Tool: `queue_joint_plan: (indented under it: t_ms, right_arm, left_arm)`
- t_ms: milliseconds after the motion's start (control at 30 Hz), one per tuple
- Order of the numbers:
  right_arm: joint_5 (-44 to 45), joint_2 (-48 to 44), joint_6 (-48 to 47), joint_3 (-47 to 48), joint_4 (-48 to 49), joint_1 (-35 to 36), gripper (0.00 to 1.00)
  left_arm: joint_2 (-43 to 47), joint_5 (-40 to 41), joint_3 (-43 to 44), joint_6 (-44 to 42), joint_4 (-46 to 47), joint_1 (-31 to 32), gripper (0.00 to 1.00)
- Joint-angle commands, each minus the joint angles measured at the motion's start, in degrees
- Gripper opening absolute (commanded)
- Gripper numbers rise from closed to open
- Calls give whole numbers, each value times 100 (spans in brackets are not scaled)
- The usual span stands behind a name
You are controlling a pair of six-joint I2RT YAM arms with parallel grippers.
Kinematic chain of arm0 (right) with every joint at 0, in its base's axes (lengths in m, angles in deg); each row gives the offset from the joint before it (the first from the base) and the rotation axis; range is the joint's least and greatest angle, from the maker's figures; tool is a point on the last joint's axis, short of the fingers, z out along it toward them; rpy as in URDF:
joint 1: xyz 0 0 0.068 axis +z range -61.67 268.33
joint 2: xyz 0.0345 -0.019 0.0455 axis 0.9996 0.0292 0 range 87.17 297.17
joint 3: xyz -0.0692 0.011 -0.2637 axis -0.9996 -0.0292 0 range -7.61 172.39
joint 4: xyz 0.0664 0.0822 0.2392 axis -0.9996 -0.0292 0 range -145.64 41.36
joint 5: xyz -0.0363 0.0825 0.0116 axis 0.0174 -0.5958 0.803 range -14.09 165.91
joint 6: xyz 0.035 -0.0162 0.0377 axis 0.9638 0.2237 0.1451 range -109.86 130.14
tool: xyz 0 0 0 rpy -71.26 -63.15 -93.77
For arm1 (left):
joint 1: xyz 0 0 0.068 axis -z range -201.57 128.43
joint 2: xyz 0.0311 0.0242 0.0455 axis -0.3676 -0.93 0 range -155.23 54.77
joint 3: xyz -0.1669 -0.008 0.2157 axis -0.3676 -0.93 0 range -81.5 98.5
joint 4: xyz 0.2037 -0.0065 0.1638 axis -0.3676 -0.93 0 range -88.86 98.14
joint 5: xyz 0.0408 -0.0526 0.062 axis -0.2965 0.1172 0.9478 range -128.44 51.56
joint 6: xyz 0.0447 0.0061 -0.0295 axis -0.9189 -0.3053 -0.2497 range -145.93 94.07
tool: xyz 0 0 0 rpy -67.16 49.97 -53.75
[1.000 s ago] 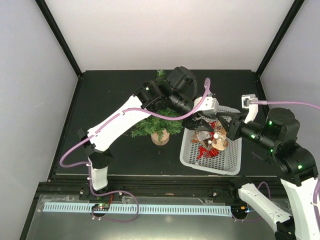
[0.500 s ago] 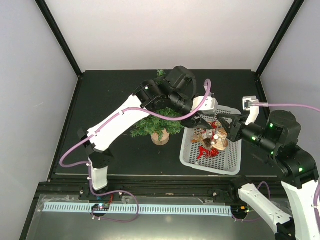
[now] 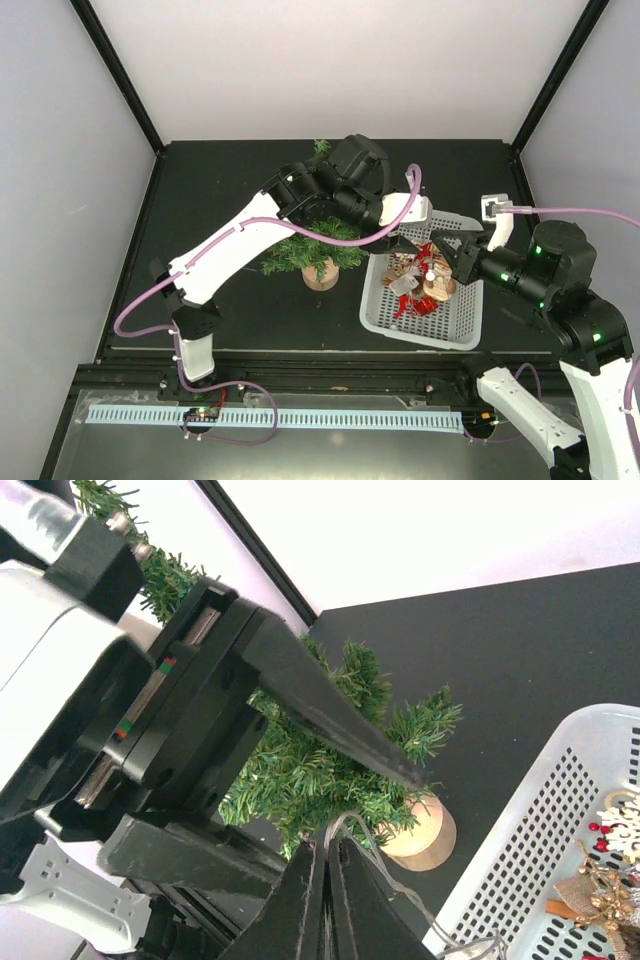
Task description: Decorate the small christmas tree
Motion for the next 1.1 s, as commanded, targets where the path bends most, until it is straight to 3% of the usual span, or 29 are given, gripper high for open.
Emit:
queue_joint_plan:
  t_ms: [0, 167, 333, 367, 600, 700, 933, 1067]
  right_arm:
    - [-202, -87, 92, -63, 200, 39, 3]
    - [-175, -104, 91, -74, 177, 35, 3]
    - [-199, -101, 101, -117, 213, 39, 4]
    - [-190, -100, 92, -124, 211, 39, 4]
    - [-35, -135, 19, -233, 209, 38, 7]
    - [18, -181, 6, -320, 281, 43, 15]
    - [138, -251, -10, -408, 398, 39, 44]
    - [499, -341, -92, -429, 266, 36, 47]
  left_arm:
    - [-304, 147, 417, 187, 160, 48, 53]
    - [-516, -190, 708, 214, 23, 74, 46]
    - [-588, -95, 787, 175, -10, 110, 6]
    - [-582, -69, 788, 171, -31, 110, 2]
    - [-206, 361, 585, -38, -117, 110, 2]
    - [46, 624, 483, -134, -98, 110, 2]
    - [399, 953, 540, -218, -111, 131, 2]
    - [495, 1196, 727, -371, -196, 161, 2]
